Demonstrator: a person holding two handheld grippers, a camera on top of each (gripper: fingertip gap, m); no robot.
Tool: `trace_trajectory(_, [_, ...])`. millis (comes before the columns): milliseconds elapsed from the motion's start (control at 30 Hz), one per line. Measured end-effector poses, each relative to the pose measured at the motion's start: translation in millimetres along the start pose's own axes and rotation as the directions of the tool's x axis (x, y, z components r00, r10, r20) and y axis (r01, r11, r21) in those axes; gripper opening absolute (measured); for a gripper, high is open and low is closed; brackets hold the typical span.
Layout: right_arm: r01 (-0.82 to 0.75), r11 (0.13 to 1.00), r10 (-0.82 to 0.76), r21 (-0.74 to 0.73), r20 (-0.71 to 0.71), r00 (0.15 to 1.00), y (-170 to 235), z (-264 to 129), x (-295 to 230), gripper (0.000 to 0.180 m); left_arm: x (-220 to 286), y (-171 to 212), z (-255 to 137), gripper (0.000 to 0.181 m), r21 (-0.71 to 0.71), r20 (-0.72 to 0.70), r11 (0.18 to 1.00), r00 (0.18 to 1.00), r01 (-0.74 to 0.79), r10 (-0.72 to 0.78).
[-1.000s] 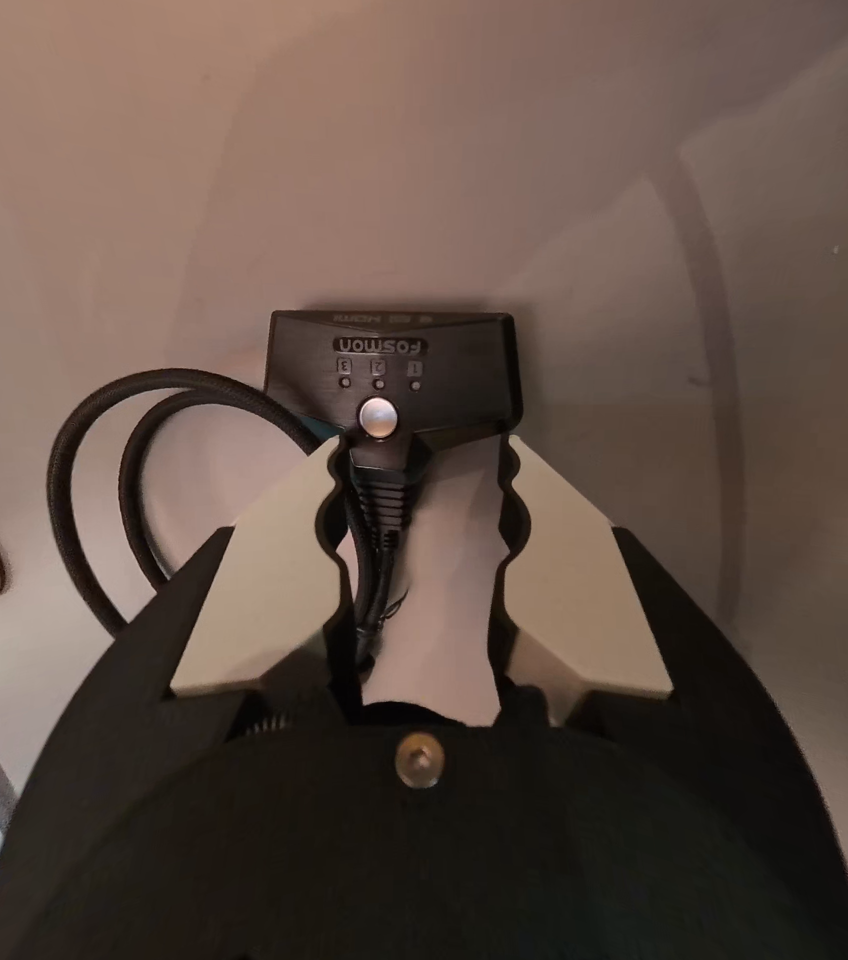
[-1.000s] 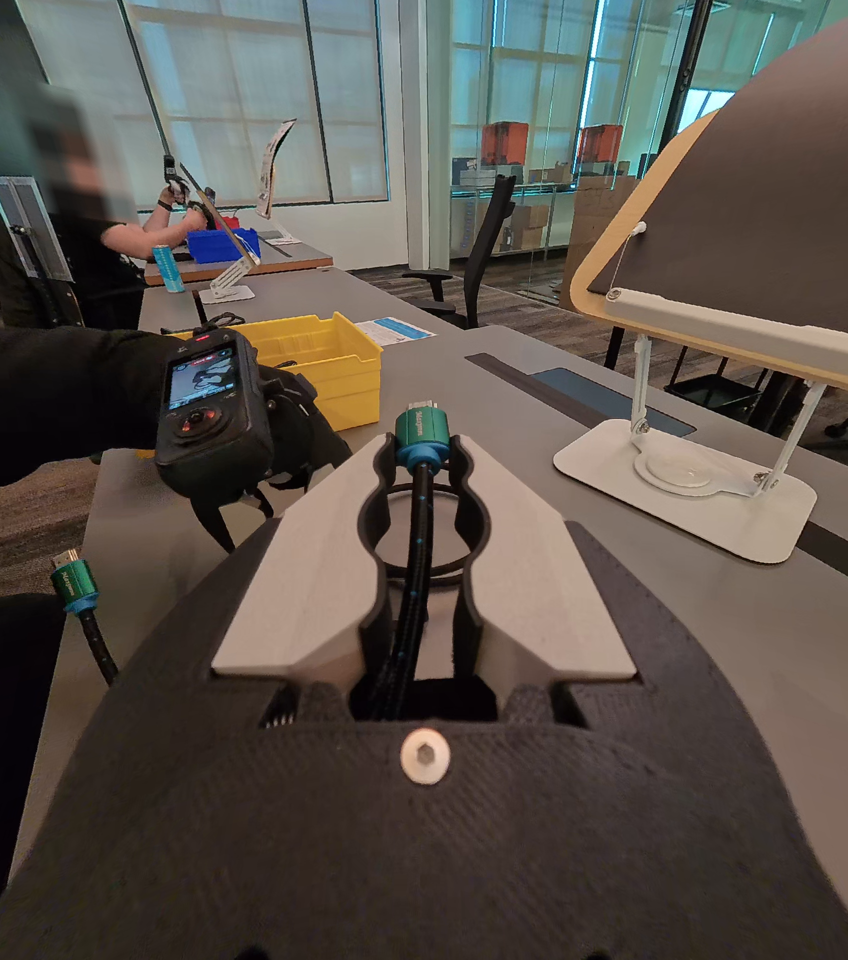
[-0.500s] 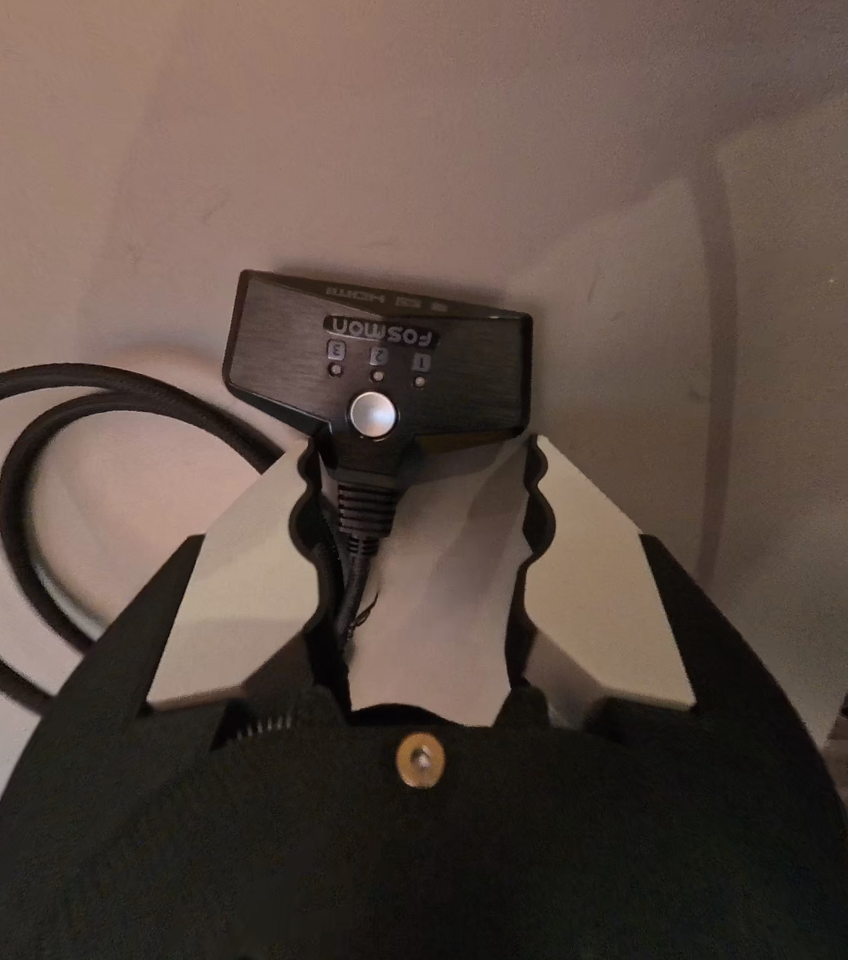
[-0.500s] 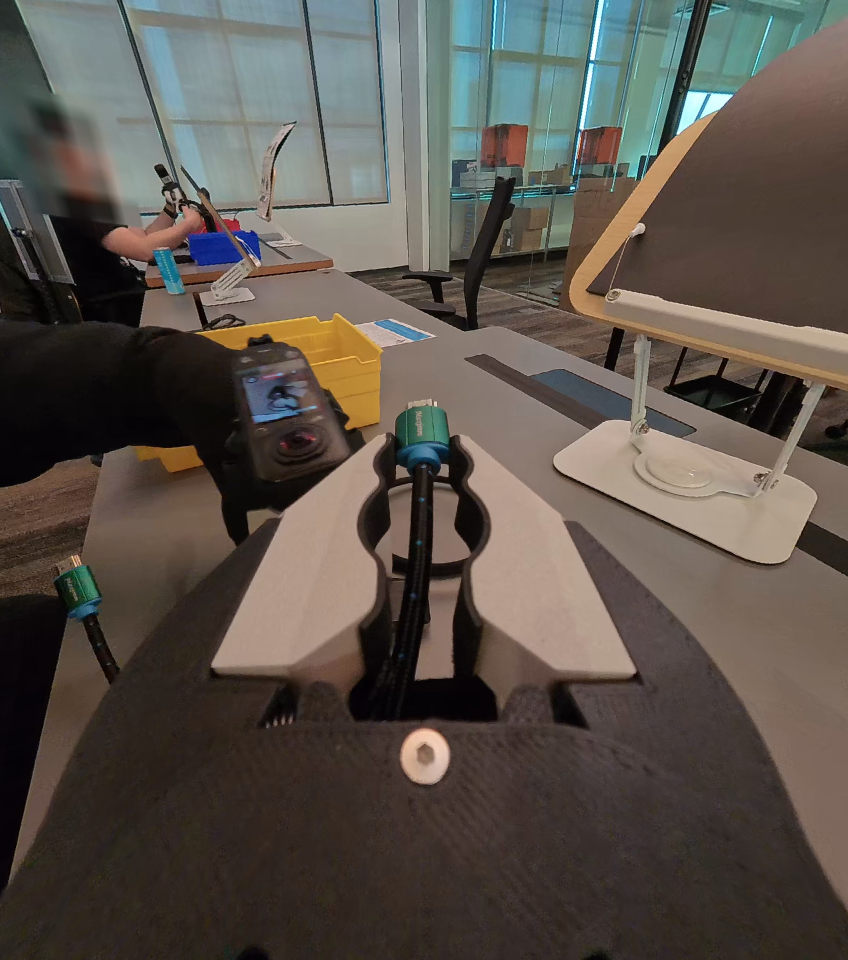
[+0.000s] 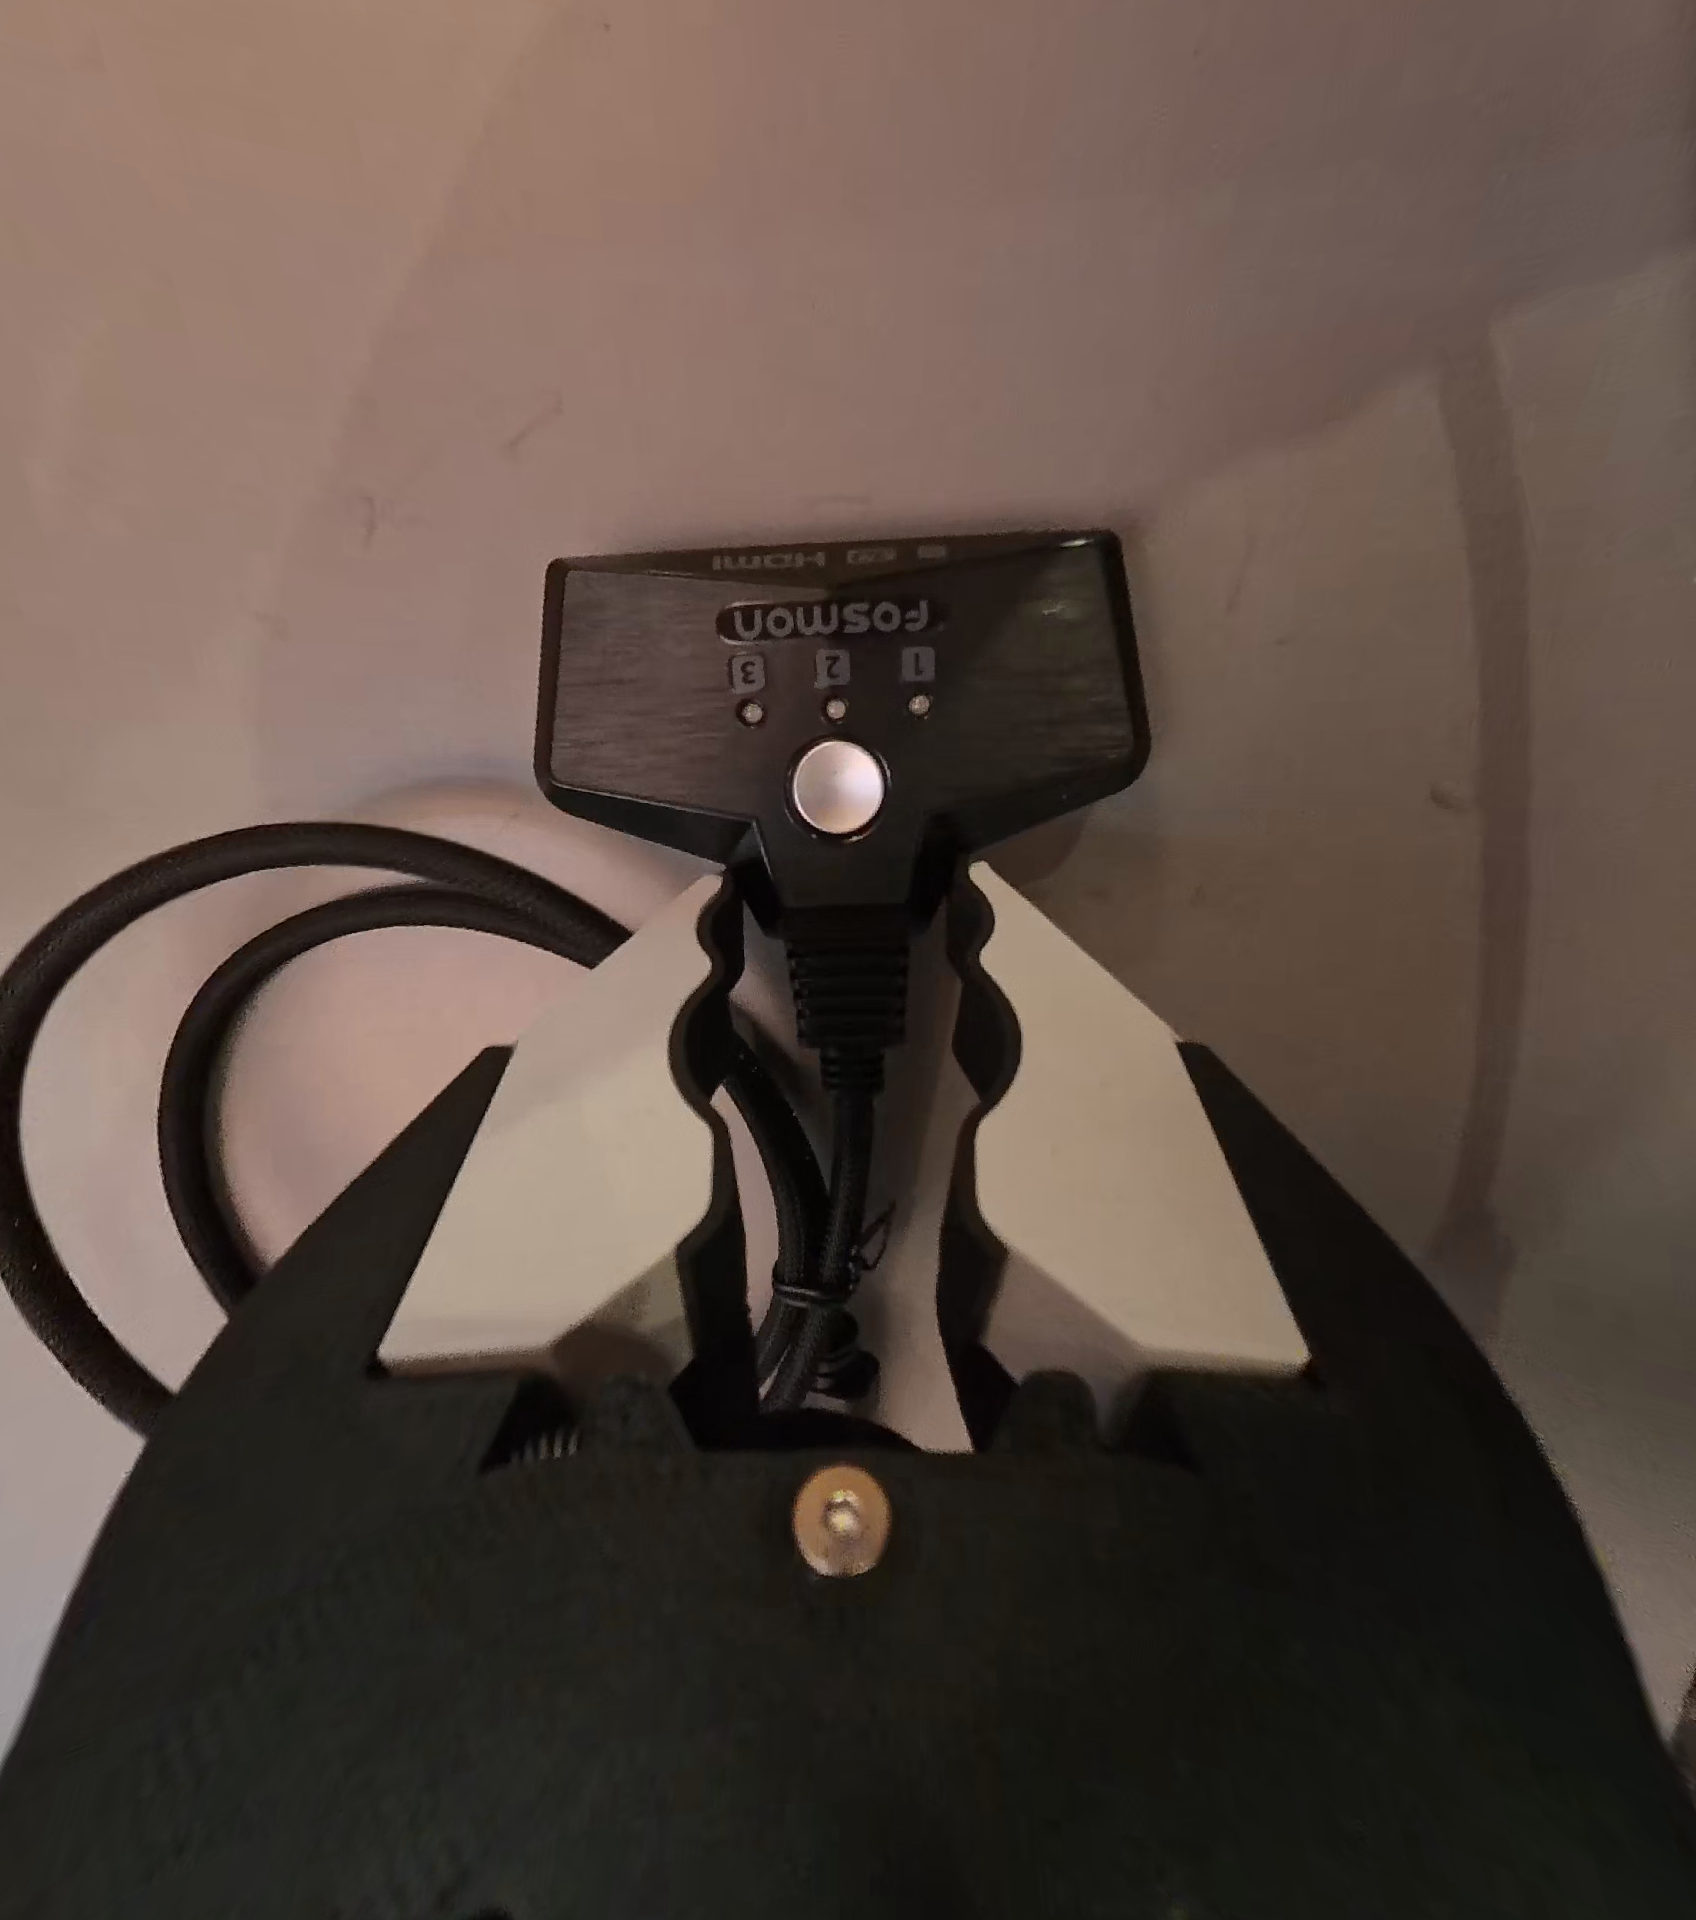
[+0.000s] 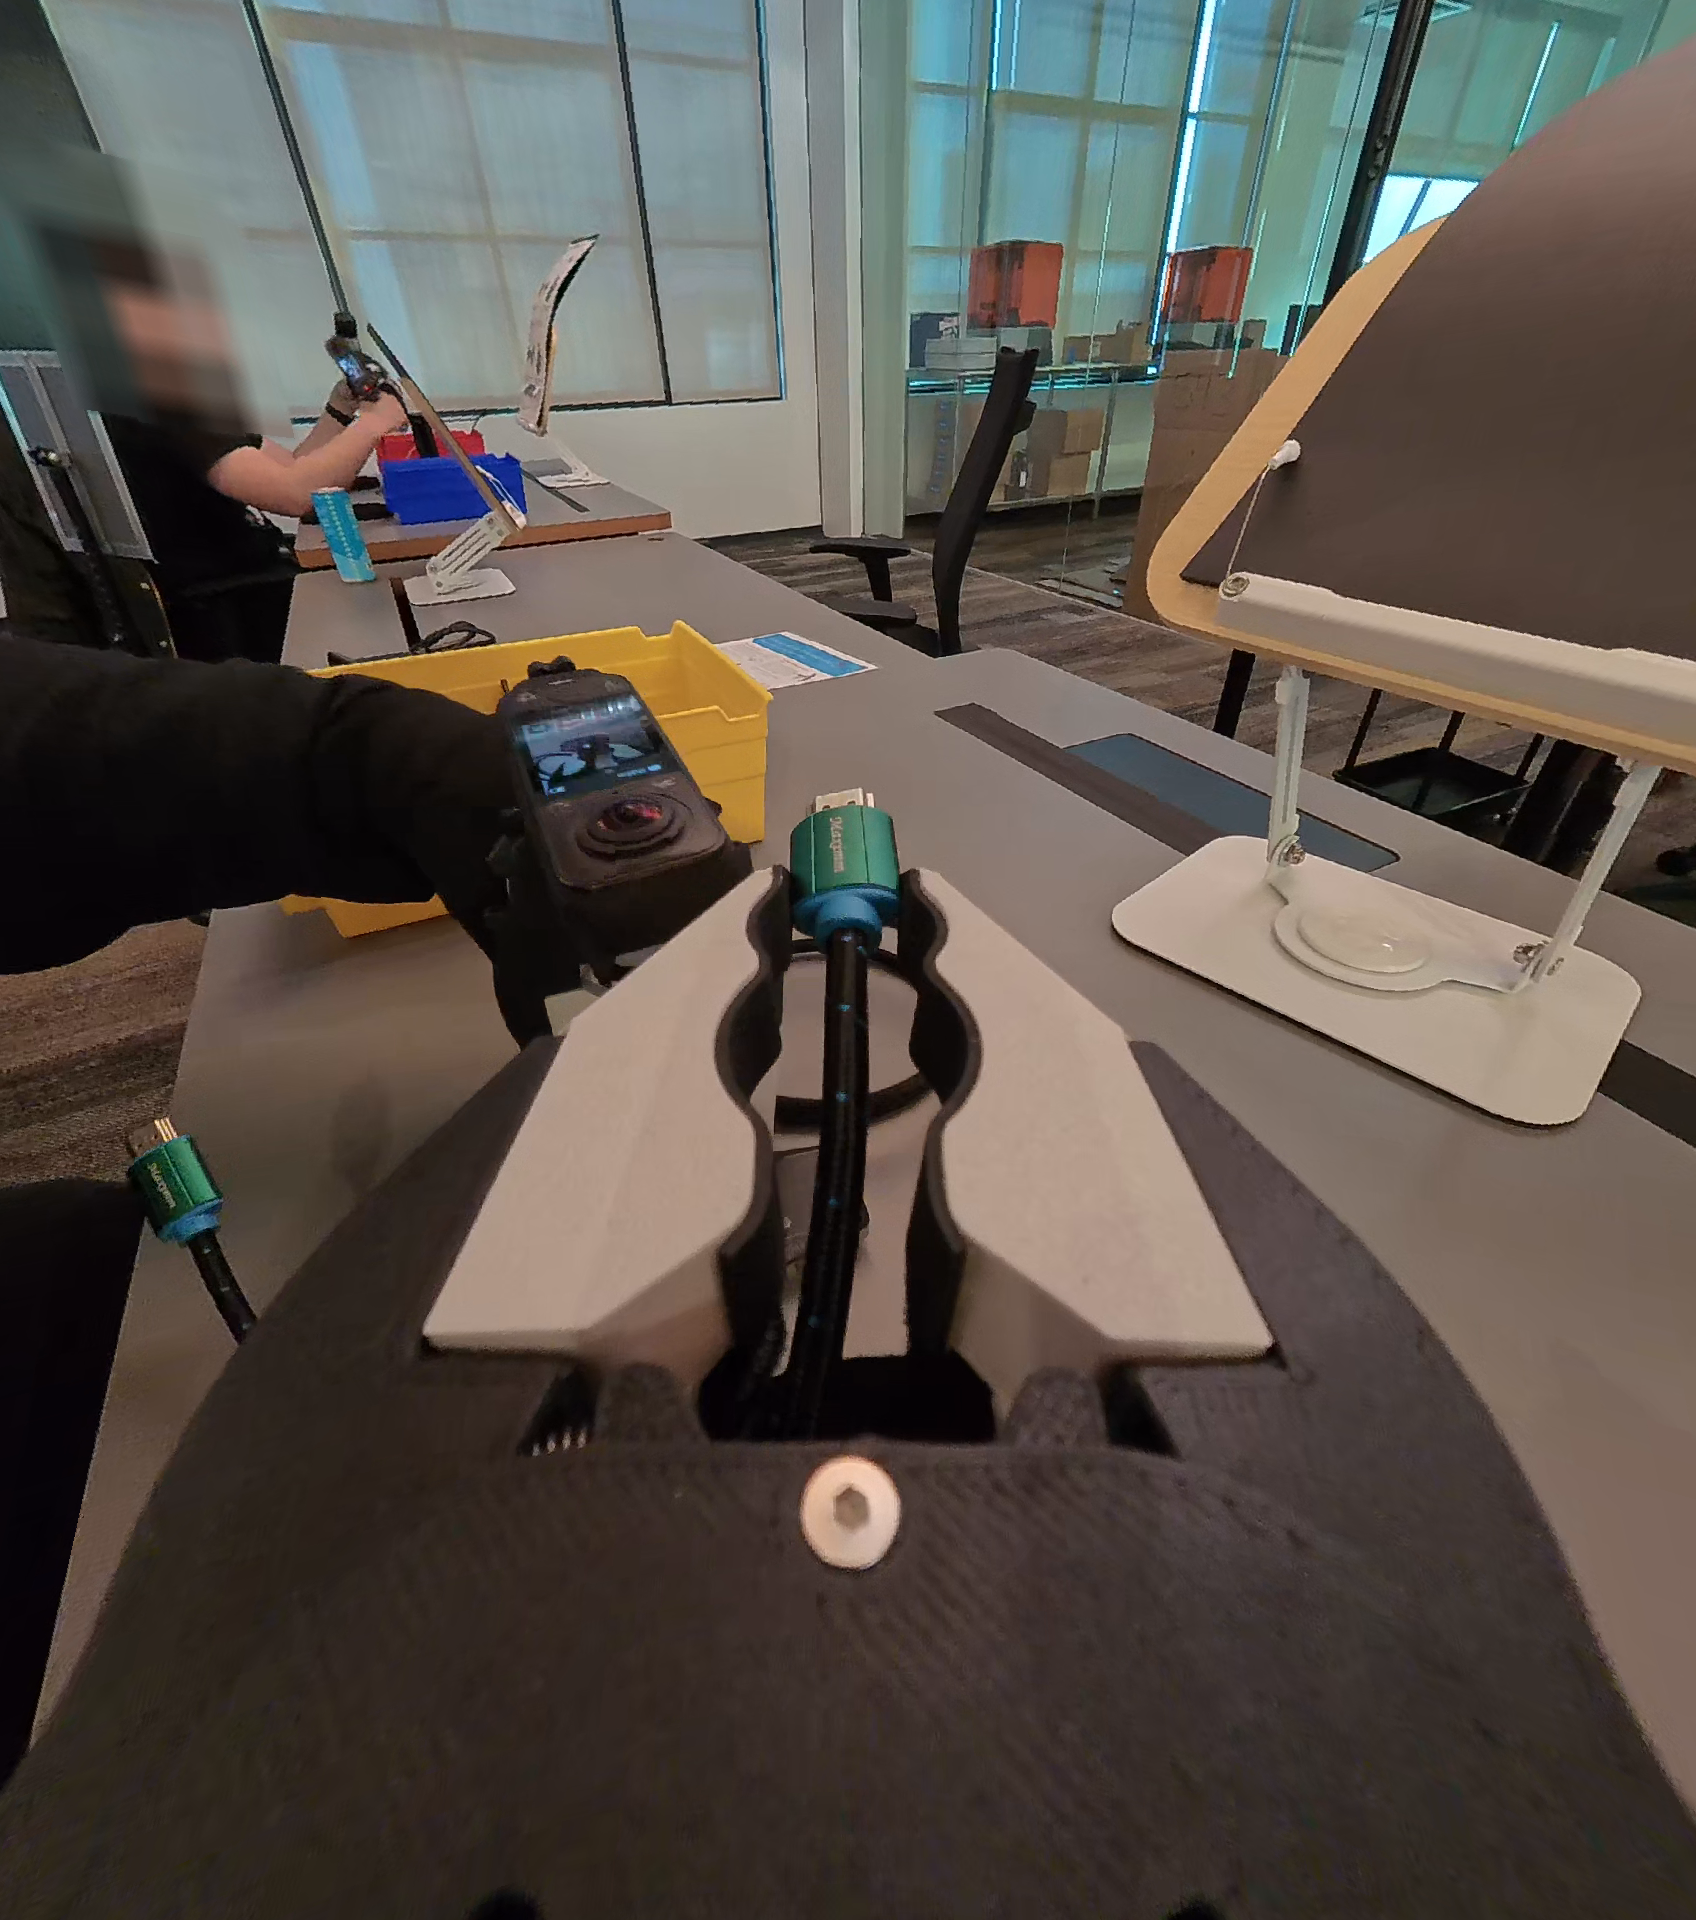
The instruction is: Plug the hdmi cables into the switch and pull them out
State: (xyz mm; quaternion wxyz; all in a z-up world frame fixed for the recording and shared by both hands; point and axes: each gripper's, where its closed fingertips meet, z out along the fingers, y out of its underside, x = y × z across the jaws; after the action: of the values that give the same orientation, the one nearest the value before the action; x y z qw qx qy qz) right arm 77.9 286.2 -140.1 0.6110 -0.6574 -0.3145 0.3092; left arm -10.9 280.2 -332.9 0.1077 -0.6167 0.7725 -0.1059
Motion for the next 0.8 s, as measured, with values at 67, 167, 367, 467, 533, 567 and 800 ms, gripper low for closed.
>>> trace_trajectory(67, [-0.002,1.000,0.002,-0.002,0.002,1.000,1.4,0.3,0.3,0.017,-0.1,0.6,-0.4,0.037,0.004,0.007,1.000,1.000,-0.002,0.002])
trace_trajectory(167, [-0.001,1.000,0.001,-0.008,0.004,1.000,3.7,0.7,1.1,0.017,-3.0,2.7,-2.5,0.036,0.009,0.017,1.000,1.000,0.002,-0.002])
trace_trajectory(367, [-0.003,1.000,0.004,-0.030,0.015,1.000,11.5,3.0,0.7,0.017,-9.0,-1.2,-21.5,0.036,0.104,0.022,0.994,0.999,0.041,-0.044])
trace_trajectory(467, [-0.002,0.999,0.004,-0.047,0.031,0.999,17.2,6.0,-2.8,0.017,-11.8,-2.1,-35.5,0.036,0.161,0.019,0.985,0.997,0.065,-0.069])
trace_trajectory(533, [0.002,0.998,0.001,-0.060,0.045,0.999,20.9,8.1,-6.0,0.016,-13.0,-2.4,-45.0,0.036,0.197,0.017,0.977,0.996,0.078,-0.083])
trace_trajectory(567, [0.004,0.998,-0.001,-0.067,0.050,0.999,22.7,9.2,-7.2,0.016,-12.7,-2.2,-49.2,0.036,0.211,0.015,0.974,0.996,0.079,-0.084])
trace_trajectory(800, [0.021,0.993,-0.008,-0.114,0.112,0.994,36.2,15.4,-19.8,0.017,-3.5,-1.4,-76.2,0.036,0.264,-0.002,0.963,0.998,0.059,-0.060])
